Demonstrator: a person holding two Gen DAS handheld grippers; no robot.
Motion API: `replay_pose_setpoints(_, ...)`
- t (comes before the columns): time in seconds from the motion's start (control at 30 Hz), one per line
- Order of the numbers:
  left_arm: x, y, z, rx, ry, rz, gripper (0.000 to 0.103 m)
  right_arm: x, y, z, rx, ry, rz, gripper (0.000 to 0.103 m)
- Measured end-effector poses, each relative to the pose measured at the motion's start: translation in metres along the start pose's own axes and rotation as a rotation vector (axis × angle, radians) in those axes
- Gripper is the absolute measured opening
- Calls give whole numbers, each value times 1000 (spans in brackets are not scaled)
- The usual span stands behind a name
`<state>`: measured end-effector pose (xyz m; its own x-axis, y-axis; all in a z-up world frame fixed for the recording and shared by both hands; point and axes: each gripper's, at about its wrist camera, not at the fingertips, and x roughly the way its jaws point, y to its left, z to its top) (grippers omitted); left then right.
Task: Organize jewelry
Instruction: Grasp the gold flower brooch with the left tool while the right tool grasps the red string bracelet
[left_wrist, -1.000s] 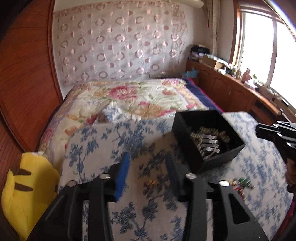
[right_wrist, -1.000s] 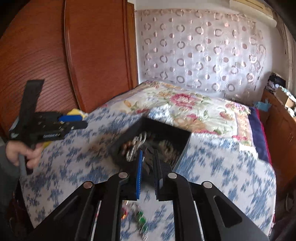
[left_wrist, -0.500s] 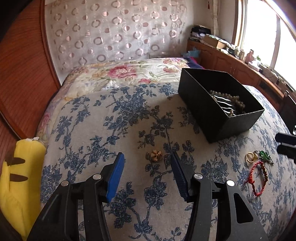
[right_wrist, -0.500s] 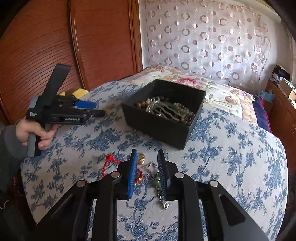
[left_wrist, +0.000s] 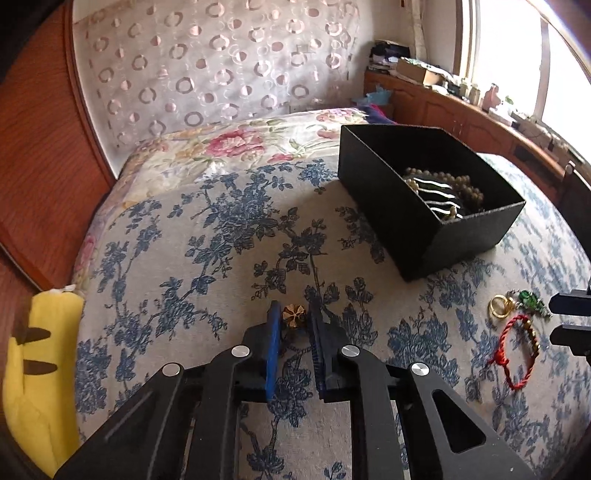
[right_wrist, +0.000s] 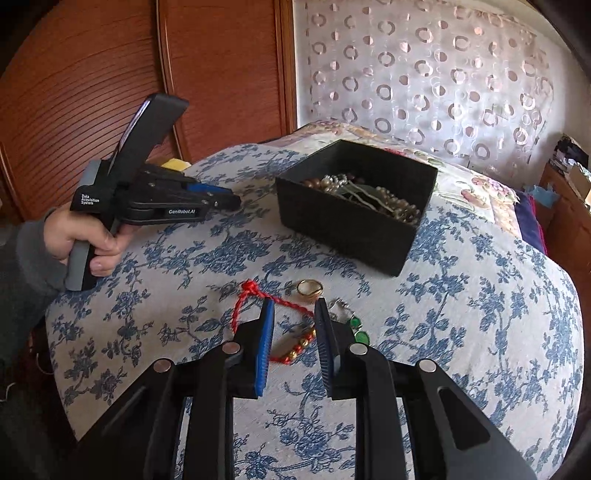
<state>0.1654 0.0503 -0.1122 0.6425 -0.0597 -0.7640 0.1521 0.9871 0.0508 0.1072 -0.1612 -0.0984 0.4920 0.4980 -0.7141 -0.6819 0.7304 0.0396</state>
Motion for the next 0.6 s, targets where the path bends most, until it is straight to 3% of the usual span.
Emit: replay_pose_setpoints(0.6, -66, -29, -34, -55, -126, -104, 14, 17, 1, -12, 20, 79, 16, 24)
